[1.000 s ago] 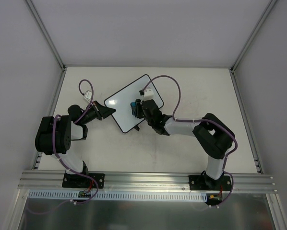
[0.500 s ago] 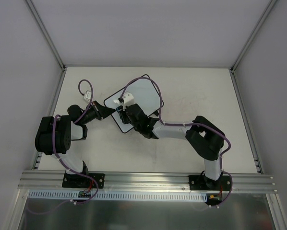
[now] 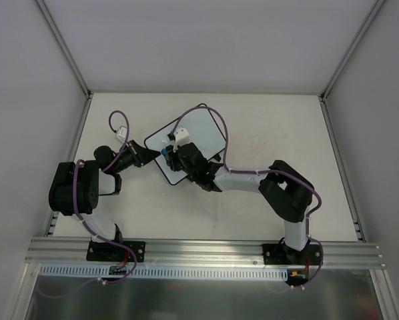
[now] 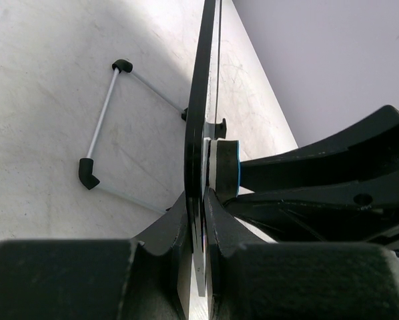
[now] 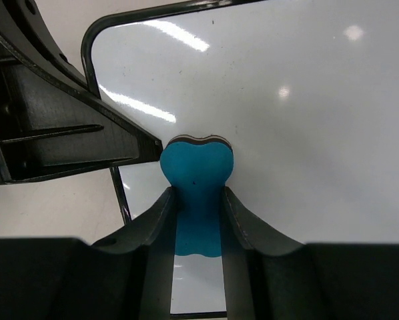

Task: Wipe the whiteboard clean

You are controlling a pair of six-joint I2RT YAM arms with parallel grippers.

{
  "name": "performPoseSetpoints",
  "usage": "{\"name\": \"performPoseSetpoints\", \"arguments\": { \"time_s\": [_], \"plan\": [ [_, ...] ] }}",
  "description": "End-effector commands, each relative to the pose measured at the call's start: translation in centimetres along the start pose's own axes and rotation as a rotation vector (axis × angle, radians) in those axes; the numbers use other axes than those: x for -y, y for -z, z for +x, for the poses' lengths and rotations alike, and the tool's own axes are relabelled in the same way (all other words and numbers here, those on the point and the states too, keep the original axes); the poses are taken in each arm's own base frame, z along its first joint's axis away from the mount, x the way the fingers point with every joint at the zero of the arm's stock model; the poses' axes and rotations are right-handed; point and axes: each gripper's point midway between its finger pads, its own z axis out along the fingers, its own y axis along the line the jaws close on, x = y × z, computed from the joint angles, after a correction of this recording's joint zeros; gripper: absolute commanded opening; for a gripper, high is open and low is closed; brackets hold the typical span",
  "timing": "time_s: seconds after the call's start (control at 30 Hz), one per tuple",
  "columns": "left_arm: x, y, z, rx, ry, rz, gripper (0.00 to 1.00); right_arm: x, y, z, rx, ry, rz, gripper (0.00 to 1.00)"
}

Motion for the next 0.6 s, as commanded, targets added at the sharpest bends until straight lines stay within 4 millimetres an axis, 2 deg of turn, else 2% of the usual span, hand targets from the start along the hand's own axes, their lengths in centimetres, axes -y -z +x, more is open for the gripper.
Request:
{"name": "performPoseSetpoints", "arguments": {
  "time_s": [0.0, 0.1, 0.2, 0.57],
  "plan": [
    [4.5, 0.1, -3.4, 0.126, -0.358, 0.187, 0.00, 3.7, -0.3, 4.1, -0.104, -0.082, 0.074, 0.00],
    [4.5, 0.1, -3.4, 0.125, -0.357, 0.186, 0.00, 6.0, 0.0, 4.1, -0.096, -0.096, 0.150, 0.00],
    [4.5, 0.1, -3.4, 0.125, -0.358, 0.186, 0.00, 7.4, 0.3, 4.0, -0.088, -0.104, 0.193, 0.00],
    [4.5, 0.2, -3.3, 0.125, -0.355, 0.184, 0.00, 13.9, 0.6, 4.7, -0.091, -0.281, 0.314, 0.00]
  ]
}}
